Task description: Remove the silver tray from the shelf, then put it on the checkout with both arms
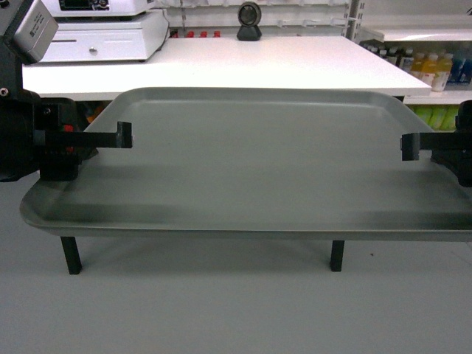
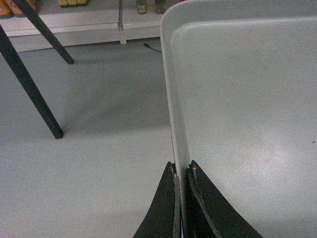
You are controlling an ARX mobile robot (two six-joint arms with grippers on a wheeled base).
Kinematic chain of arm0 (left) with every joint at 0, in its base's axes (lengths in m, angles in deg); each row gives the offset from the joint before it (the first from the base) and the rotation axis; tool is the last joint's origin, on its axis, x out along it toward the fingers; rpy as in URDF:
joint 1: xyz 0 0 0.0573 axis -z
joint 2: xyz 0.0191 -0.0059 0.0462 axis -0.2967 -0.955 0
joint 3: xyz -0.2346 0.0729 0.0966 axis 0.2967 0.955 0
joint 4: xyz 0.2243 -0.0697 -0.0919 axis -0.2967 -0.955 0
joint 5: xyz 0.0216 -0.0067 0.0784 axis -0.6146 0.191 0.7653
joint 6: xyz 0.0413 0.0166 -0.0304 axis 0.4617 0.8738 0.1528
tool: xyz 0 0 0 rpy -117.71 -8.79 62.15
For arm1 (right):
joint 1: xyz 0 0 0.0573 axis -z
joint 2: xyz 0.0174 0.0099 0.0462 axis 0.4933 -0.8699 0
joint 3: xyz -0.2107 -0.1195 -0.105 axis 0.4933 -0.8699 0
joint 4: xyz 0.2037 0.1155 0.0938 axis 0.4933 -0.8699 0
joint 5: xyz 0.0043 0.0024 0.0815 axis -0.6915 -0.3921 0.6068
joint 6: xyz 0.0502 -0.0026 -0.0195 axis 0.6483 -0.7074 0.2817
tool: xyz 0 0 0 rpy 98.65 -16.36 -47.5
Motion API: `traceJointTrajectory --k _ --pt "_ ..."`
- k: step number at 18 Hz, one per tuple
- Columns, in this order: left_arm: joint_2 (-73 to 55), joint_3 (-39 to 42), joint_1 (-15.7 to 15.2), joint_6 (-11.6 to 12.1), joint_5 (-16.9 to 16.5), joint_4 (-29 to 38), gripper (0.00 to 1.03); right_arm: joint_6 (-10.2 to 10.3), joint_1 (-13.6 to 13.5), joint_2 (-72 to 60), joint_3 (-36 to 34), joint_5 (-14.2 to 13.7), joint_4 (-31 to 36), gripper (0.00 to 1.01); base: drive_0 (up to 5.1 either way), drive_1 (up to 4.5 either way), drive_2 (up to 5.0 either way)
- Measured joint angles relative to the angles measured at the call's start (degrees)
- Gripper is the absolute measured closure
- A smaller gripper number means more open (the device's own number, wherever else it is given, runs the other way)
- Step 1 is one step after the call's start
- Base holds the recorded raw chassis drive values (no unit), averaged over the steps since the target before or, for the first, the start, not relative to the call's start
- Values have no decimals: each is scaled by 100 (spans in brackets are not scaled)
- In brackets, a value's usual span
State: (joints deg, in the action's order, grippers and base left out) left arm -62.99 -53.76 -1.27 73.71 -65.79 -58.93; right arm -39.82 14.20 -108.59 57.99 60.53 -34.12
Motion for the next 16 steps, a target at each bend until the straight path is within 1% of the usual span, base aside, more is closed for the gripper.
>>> traceJointTrajectory --k 2,4,14,16 --pt "-2 2 -57 2 7 -15 99 4 -39 4 7 -15 46 98 0 0 0" --pt "-2 0 -13 0 -13 -26 99 2 -7 0 7 0 17 98 -33 -33 -33" --pt "9 0 -9 0 -7 9 99 0 -2 13 7 2 31 98 0 0 0" --pt "9 0 -9 0 -4 -31 99 0 -2 11 7 2 -4 98 -4 426 -434"
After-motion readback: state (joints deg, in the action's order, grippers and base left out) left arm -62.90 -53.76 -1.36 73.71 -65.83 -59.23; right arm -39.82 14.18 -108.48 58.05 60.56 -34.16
